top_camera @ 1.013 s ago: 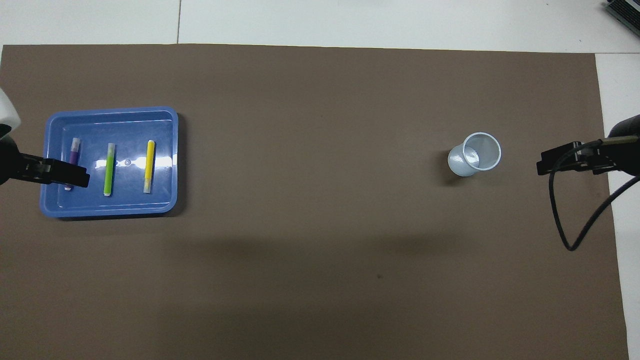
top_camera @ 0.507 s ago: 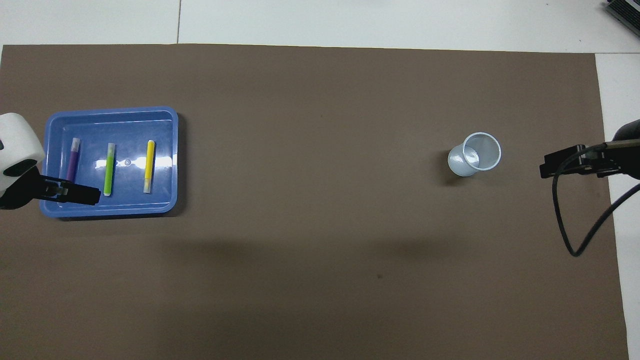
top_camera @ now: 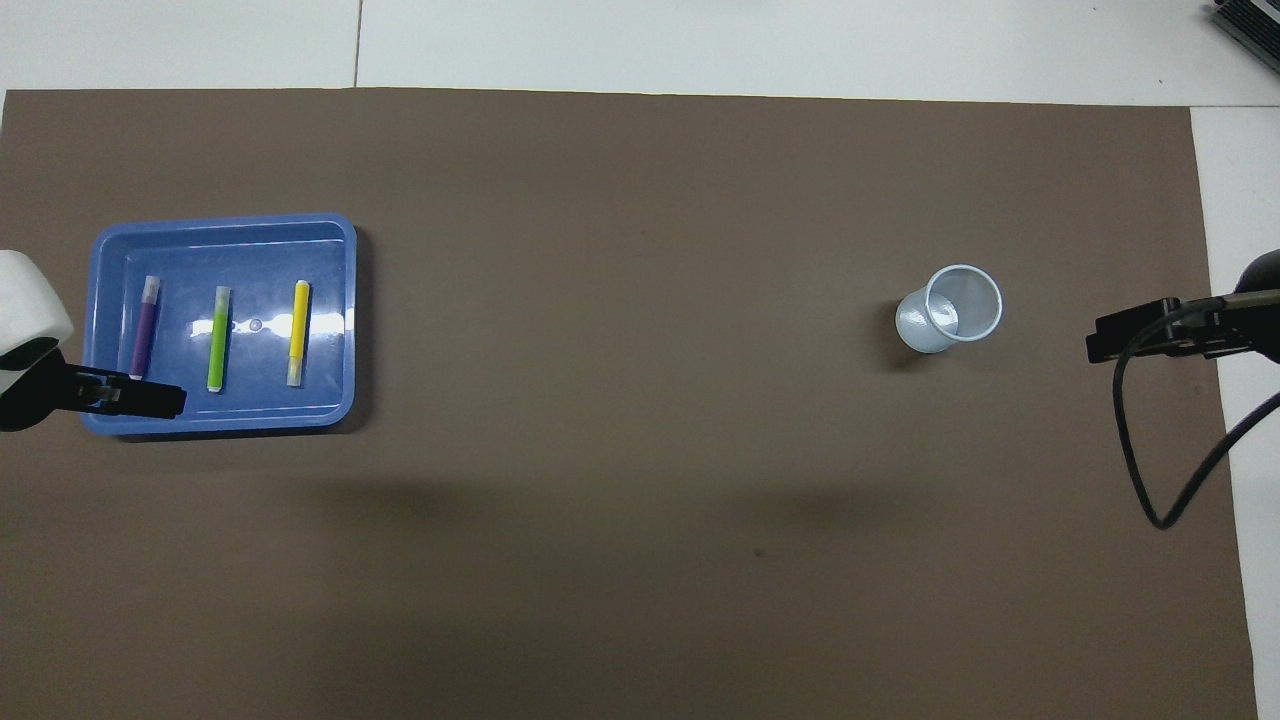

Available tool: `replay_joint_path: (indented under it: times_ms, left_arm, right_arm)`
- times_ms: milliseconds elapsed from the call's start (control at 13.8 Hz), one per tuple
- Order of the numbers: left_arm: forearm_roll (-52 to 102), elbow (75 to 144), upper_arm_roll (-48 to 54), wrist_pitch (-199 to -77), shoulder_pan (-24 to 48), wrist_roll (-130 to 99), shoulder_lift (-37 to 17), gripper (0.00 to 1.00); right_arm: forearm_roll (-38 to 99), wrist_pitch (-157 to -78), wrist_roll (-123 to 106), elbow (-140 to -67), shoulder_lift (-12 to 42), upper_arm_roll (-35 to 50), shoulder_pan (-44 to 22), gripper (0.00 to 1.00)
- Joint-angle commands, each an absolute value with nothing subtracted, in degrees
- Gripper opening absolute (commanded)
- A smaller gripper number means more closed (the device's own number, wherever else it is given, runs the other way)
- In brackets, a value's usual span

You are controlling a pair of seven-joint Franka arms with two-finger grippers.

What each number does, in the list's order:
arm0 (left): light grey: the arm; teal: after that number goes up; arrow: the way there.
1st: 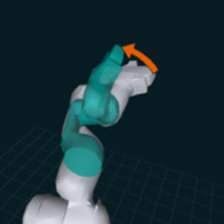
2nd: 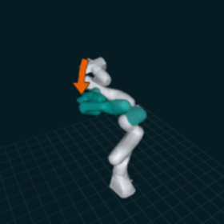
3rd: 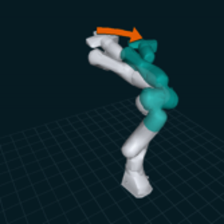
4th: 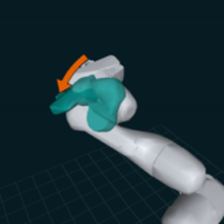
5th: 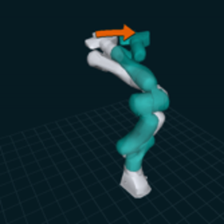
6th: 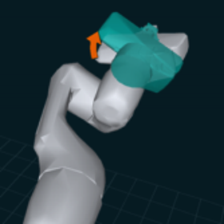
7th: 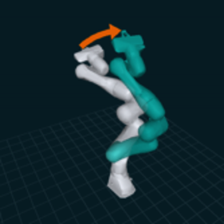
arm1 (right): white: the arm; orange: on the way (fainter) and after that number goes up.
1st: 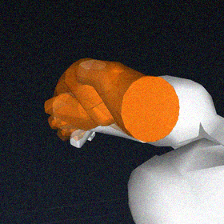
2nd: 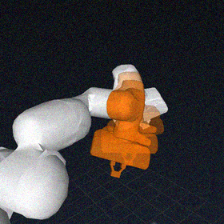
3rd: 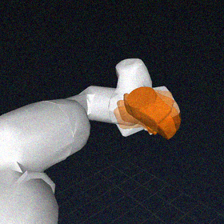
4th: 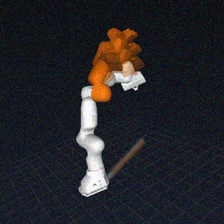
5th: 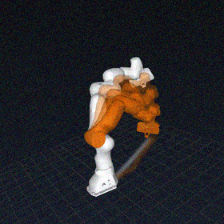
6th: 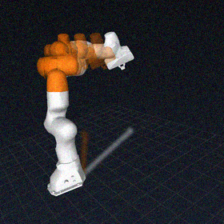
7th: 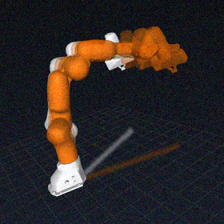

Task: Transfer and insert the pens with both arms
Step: 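Lower the left gripper into the blue tray toward the yellow pen, then grasp the yellow pen with the left gripper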

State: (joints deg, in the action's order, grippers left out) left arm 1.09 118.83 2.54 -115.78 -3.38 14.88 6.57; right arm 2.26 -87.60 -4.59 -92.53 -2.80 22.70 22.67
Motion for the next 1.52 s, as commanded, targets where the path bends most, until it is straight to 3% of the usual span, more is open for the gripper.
replay_joint_path:
  times_ms: [0, 362, 724, 1230, 1448]
  left_arm:
    - [1.7, 119.1, 2.6, -121.0, -4.8, 17.8, 2.3, 0.92]
    - [1.7, 121.0, 2.6, -129.0, -4.3, 17.3, -2.6, 0.87]
    - [1.7, 121.2, 2.7, -133.9, -4.2, 17.3, -8.5, 0.78]
    - [5.3, 121.4, 2.9, -136.0, -1.6, 14.9, -11.7, 0.72]
    - [5.3, 121.2, 2.9, -138.5, -1.7, 14.9, -13.3, 0.58]
  right_arm:
    - [2.2, -88.9, -6.0, -97.2, -6.0, 22.9, 23.1, 1.00]
    - [3.6, -94.6, -6.4, -102.9, -8.8, 23.2, 22.7, 1.00]
    - [3.6, -93.1, -10.2, -102.6, -8.4, 23.1, 22.9, 1.00]
    - [5.4, -91.9, -11.0, -102.7, -8.8, 23.9, 21.7, 1.00]
    - [5.4, -91.3, -10.6, -102.6, -8.7, 23.7, 21.8, 1.00]
